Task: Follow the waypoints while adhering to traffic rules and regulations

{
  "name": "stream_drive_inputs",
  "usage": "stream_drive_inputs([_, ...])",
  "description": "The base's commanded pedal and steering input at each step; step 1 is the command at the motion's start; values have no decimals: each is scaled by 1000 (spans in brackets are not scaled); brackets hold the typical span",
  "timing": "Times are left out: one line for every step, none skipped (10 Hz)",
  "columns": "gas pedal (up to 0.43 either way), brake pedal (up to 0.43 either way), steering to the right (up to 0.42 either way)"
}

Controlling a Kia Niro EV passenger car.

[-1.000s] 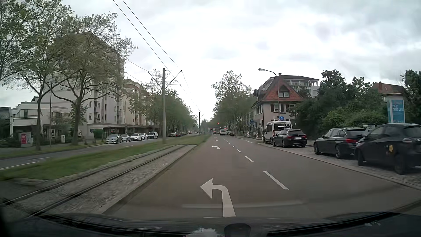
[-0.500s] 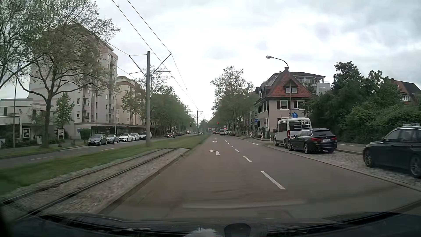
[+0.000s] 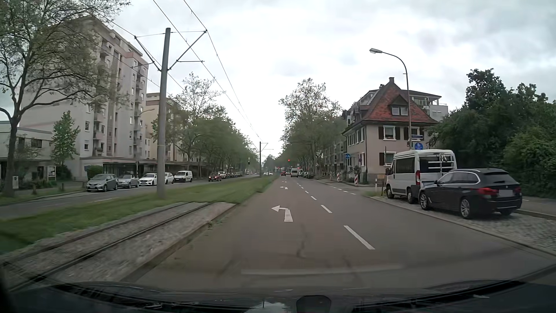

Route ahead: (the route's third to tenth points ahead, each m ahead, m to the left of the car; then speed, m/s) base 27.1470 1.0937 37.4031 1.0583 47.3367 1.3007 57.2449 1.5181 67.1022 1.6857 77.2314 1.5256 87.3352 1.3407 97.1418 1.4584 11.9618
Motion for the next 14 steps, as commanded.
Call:
stream_drive_inputs([47, 0, -6])
stream_drive_inputs([47, 0, -7])
stream_drive_inputs([47, 0, -8])
stream_drive_inputs([47, 0, -5])
stream_drive_inputs([47, 0, -4])
stream_drive_inputs([47, 0, -3])
stream_drive_inputs([47, 0, -3])
stream_drive_inputs([47, 0, -3])
stream_drive_inputs([47, 0, -2])
stream_drive_inputs([47, 0, -2])
stream_drive_inputs([47, 0, -2])
stream_drive_inputs([47, 0, -2])
stream_drive_inputs([47, 0, -2])
stream_drive_inputs([47, 0, -2])
